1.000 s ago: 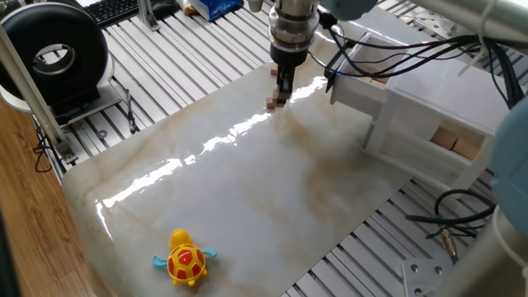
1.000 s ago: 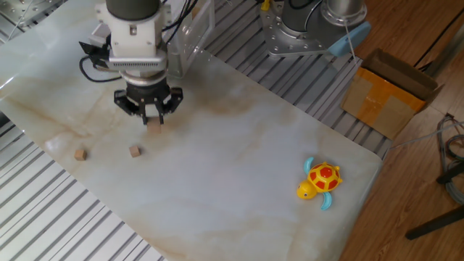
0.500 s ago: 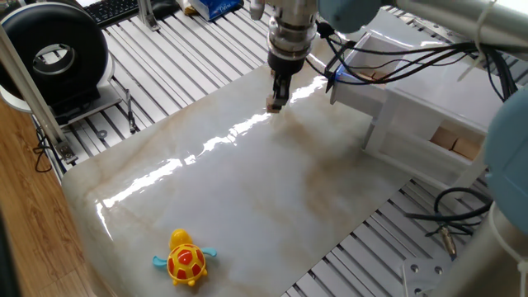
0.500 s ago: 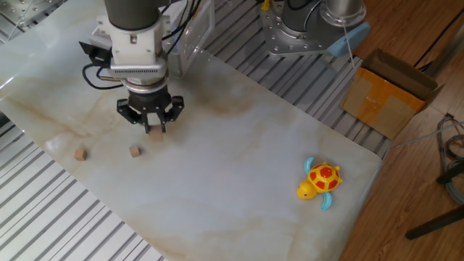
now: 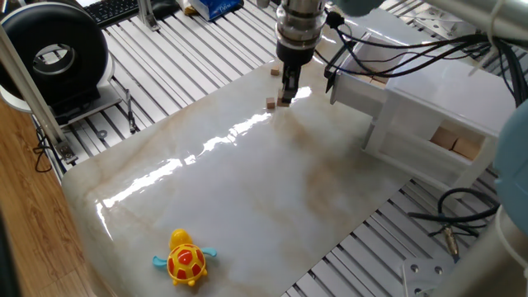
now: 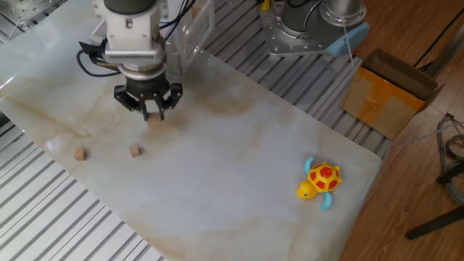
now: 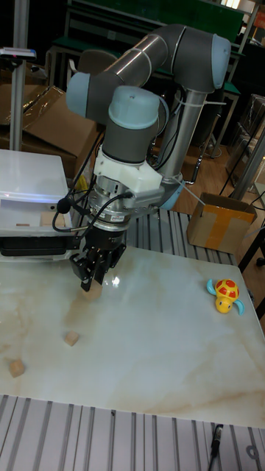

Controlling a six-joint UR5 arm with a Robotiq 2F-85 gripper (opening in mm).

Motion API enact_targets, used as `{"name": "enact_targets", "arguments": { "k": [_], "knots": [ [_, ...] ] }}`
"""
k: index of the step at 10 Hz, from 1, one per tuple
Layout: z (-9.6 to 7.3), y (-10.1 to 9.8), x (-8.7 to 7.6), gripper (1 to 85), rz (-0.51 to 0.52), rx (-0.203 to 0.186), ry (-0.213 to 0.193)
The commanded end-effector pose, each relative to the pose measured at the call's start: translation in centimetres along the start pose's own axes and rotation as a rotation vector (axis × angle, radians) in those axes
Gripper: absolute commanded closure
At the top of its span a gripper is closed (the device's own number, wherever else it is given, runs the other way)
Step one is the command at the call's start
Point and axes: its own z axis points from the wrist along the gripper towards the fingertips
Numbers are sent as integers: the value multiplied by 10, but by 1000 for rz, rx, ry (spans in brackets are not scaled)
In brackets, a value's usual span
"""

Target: Take something out of a drawer

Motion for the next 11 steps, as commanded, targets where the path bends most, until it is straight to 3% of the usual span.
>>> {"name": "enact_targets", "arguments": {
  "k": [1,3,9,11],
  "knots": [
    [26,-3,-15,843,13,-4,-43],
    [42,-5,-21,843,18,32,-50],
    [51,-7,-17,843,19,54,-42],
    [62,-8,-17,843,17,57,-45]
  ]
}}
